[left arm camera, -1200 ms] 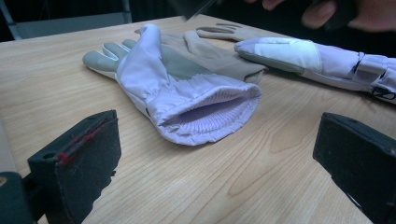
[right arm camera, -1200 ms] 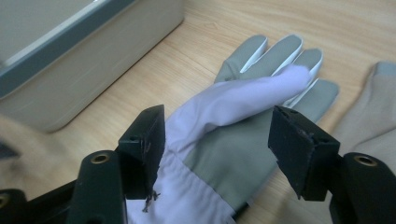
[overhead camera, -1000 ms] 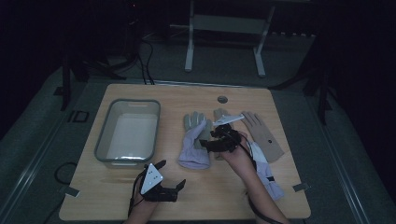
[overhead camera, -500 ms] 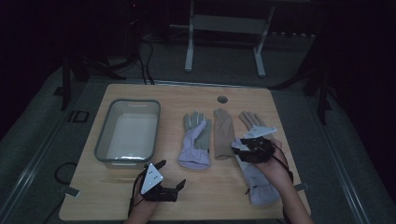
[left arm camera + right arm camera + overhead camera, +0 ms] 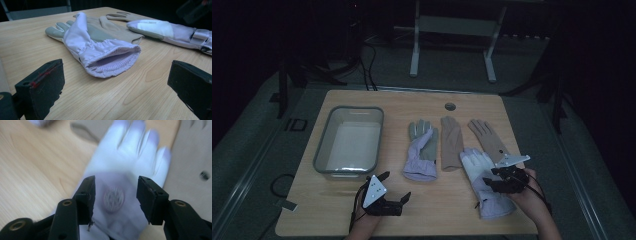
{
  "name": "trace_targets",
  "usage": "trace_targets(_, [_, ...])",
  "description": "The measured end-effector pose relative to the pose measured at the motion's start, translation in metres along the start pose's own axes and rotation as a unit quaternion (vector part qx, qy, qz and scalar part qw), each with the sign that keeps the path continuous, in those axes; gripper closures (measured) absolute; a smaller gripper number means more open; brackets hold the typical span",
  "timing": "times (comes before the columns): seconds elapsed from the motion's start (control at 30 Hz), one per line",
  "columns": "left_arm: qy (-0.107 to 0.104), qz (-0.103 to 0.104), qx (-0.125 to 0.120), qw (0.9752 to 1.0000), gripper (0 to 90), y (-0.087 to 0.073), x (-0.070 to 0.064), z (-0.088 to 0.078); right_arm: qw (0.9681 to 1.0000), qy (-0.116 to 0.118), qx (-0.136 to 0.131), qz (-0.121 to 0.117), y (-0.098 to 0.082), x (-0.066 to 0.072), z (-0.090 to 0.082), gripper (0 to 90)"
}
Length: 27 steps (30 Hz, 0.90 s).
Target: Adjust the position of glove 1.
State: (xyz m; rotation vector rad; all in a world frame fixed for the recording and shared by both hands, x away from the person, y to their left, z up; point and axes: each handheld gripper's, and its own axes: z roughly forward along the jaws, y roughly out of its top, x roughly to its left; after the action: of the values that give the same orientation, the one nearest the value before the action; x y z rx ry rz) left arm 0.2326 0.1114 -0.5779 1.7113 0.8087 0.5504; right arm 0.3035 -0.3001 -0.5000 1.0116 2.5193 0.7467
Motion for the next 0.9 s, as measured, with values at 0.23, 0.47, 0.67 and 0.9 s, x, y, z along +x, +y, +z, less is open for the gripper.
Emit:
trace_targets(0.23, [0.0,0.0,-0.001,1.0,1.3,0.0,0.0,0.0,0.9997,0.014,0.011,0.014,-0.019,-0.005,0.026,50.7])
trace_targets(0.47, [0.001,0.0,-0.002,1.0,1.2,0.0,0.0,-0.001,0.9993,0.022,0.006,0.029,-0.022,0.0,0.024,66.2])
trace_targets(0.67, [0.002,0.0,-0.001,1.0,1.2,0.0,0.0,-0.001,0.9984,-0.015,-0.013,0.053,-0.02,0.009,0.011,76.6])
trace_targets(0.9, [0.002,0.001,-0.002,1.0,1.2,0.0,0.0,-0.001,0.9934,-0.031,-0.058,0.094,-0.01,0.012,-0.021,77.1])
